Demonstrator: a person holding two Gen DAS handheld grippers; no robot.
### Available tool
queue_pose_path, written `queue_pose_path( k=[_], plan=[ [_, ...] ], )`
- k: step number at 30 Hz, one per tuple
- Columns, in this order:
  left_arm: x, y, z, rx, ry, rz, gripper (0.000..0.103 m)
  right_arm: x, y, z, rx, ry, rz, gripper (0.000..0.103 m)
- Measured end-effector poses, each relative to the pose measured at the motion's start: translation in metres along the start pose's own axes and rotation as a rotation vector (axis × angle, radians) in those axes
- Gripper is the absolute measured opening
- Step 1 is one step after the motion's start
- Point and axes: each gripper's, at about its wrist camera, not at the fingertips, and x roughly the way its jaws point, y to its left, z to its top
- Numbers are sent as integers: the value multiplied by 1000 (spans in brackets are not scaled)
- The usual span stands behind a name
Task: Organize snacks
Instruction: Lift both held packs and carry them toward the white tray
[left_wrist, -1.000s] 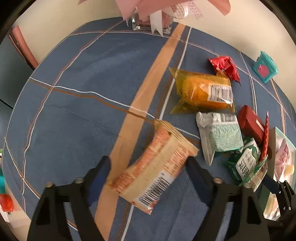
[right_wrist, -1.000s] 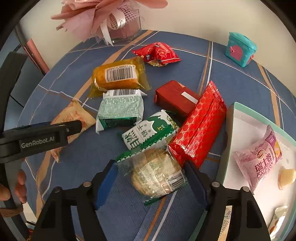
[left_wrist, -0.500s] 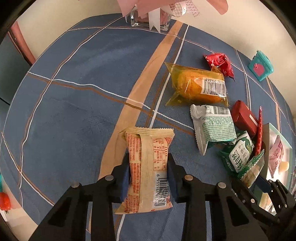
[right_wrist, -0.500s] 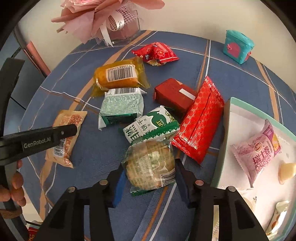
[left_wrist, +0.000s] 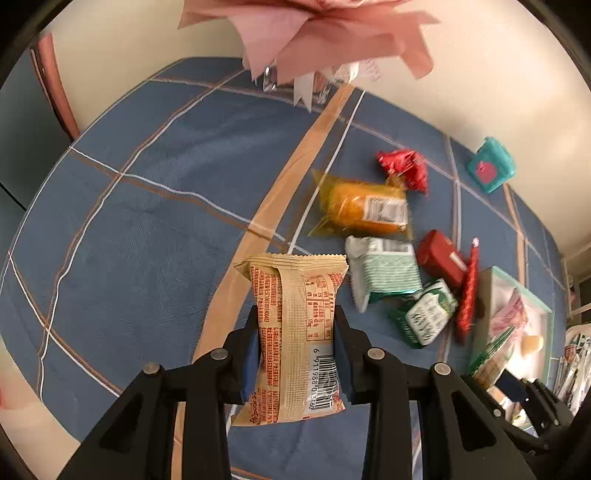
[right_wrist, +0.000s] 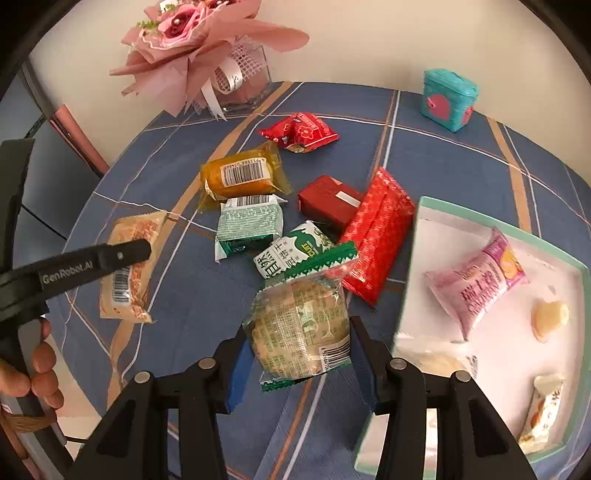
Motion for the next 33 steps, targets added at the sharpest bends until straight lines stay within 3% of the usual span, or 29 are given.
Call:
queue_pose_path(
  k=[9, 19, 33],
  plan=[
    [-25, -24, -5, 14, -58, -31, 36, -23, -20, -6, 45, -11, -17, 51],
    [-45, -75, -14, 73, -102, -64, 37, -47, -48, -12, 75, -33, -29, 51],
    [-36, -162, -41, 186, -67, -127, 37, -70, -126, -23, 216, -47, -87, 51]
  ],
)
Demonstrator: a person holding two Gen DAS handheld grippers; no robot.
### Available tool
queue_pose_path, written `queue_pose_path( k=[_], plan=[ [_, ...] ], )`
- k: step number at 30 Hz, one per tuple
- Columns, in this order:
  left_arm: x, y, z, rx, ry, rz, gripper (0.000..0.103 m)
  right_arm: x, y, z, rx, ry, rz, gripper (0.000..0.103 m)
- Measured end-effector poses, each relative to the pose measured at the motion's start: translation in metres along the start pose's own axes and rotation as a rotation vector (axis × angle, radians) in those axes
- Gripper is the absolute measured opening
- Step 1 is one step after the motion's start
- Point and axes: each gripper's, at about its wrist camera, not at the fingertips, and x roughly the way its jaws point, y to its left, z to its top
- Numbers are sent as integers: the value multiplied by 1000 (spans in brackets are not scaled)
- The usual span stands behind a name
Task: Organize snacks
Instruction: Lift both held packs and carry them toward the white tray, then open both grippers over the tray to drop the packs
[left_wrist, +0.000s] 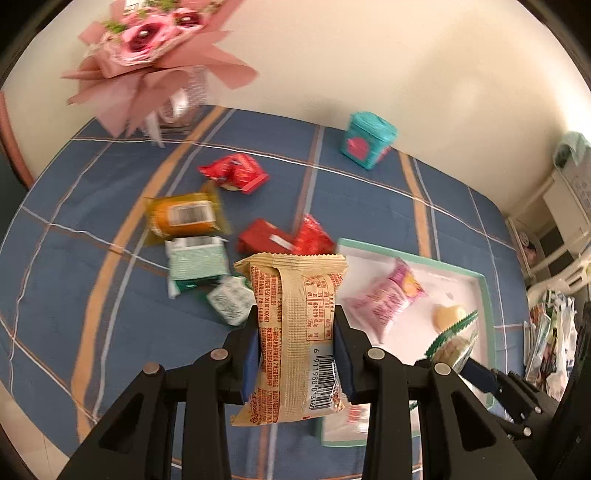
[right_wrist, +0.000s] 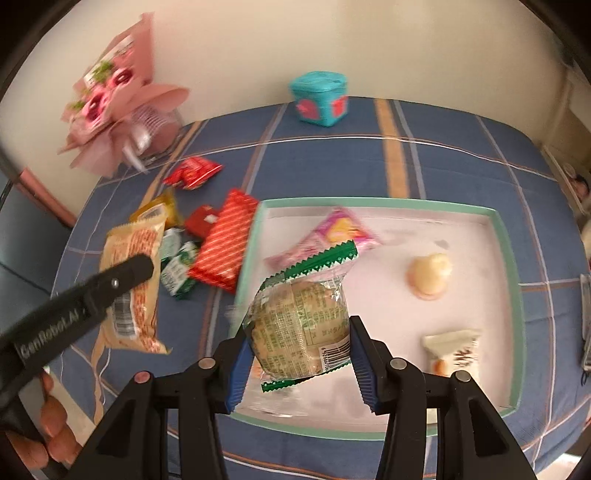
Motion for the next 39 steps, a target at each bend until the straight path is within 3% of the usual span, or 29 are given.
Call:
queue_pose_path(
  k=[19, 39],
  plan=[
    [28, -118, -24, 216, 65, -58, 37, -26, -138, 4, 262, -37, -124, 52],
    [101, -154, -20, 263, 169, -40, 37, 26, -163, 20, 248, -24, -145, 52]
  ],
)
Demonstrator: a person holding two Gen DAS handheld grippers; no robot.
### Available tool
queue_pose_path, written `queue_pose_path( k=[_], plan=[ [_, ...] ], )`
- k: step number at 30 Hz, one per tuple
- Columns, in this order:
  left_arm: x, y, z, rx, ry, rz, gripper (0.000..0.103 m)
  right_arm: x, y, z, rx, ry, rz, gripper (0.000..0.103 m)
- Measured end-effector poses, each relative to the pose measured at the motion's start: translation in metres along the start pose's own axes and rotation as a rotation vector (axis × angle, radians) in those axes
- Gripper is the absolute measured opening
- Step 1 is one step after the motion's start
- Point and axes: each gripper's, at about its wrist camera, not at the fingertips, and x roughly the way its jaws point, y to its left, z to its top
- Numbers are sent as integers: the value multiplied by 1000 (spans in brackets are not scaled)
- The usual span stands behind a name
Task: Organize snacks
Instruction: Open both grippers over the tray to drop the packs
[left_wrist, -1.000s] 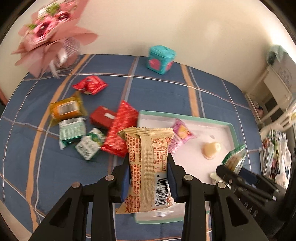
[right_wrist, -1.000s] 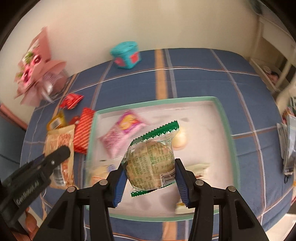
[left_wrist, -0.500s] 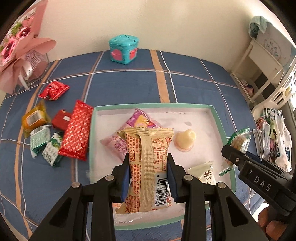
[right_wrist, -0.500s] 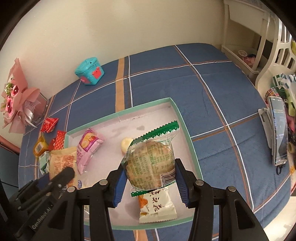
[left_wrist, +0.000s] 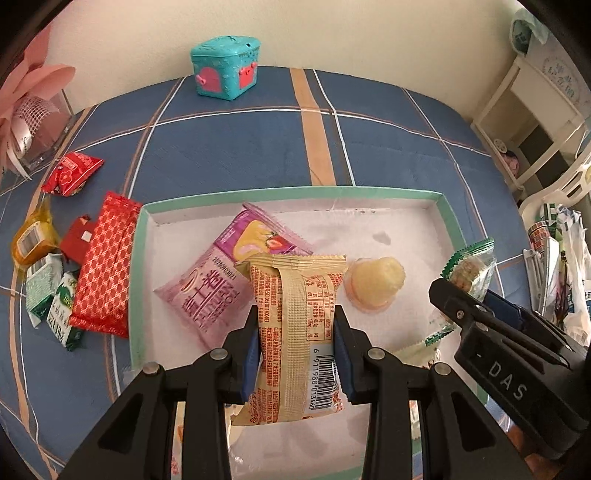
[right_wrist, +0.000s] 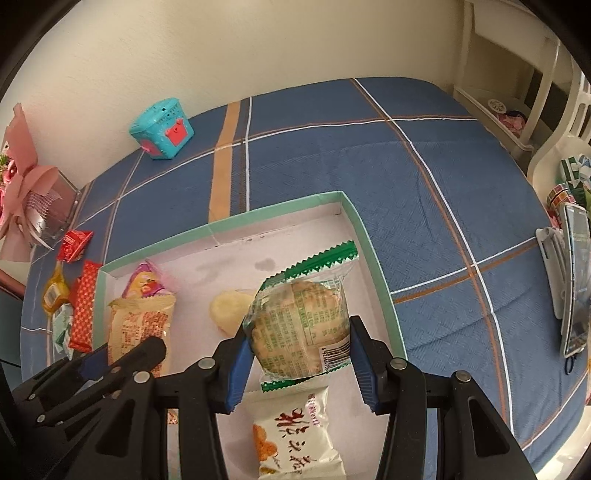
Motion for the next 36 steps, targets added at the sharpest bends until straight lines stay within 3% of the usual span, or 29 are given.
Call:
queue_pose_path(
  k=[7, 13, 25, 28, 31, 36],
  plan=[
    [9, -5, 2, 7, 13, 6, 37, 7, -1, 0, 12, 17, -10, 54],
    [0, -4, 1, 2, 1, 5, 46, -1, 4, -1, 10, 40, -29, 55],
    [-43, 31, -16, -54, -26, 44, 60, -35, 22, -25, -35, 47, -51, 79],
    [-53, 43, -25, -76, -42, 73, 76, -45, 32, -34, -71, 32, -57, 81],
    [-60, 51, -30, -86, -56, 98, 77, -51, 43, -41, -101, 22, -51, 89],
    [-75, 75, -37, -118, -95, 128, 85, -53, 57, -52, -100, 30, 1, 91]
  ],
)
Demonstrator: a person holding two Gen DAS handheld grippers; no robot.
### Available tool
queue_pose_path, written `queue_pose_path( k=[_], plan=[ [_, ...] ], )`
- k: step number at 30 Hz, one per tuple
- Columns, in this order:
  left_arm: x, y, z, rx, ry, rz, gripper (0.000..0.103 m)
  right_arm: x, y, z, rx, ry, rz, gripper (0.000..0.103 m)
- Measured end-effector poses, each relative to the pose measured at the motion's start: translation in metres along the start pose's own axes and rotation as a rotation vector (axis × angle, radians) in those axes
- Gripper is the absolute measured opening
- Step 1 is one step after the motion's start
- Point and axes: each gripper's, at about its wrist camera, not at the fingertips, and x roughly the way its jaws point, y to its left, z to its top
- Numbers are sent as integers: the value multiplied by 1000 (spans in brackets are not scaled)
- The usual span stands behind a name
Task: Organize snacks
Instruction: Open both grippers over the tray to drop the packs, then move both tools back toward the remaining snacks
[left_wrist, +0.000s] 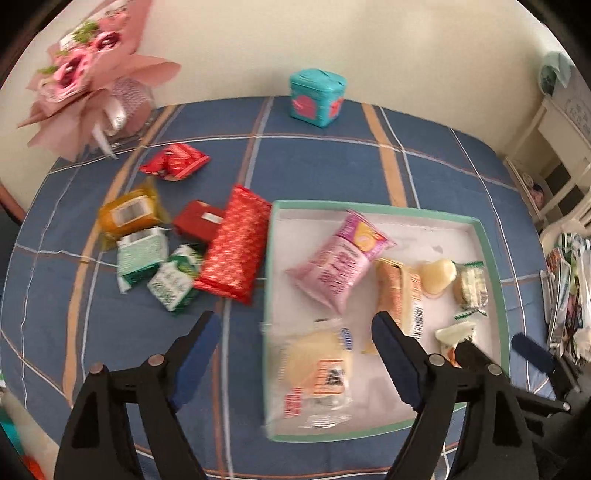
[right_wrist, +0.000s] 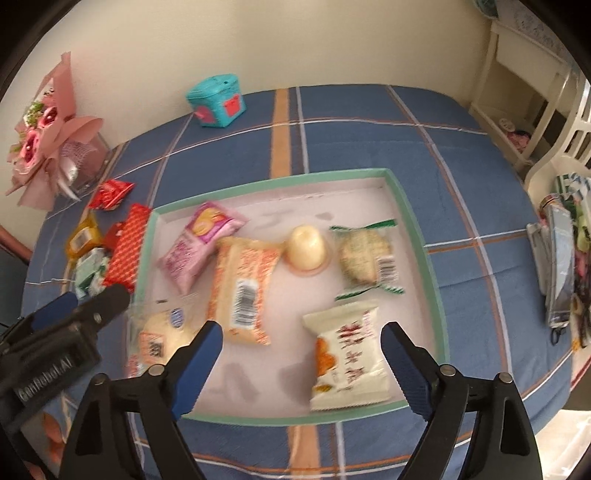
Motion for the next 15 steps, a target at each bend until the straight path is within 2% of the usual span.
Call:
queue_pose_path(
  k=[3, 4, 9, 11, 15],
  plan=[
    [-3, 15, 0, -35, -13, 12, 91, 2, 10, -5, -14, 3, 2, 103],
    [-4, 22, 0, -52, -20, 19, 96, 2, 13, -5, -20, 1, 0, 103],
    [-6, 39, 1, -75, -36, 50, 97, 1, 27, -5, -41, -21, 10, 103],
    [-7, 45, 1, -79, -45, 63, 100, -1, 33, -3, -44, -36, 12, 103],
    [-10, 57, 3, -101, -63, 61, 100, -3, 48, 0, -66, -61, 22, 103]
  ],
)
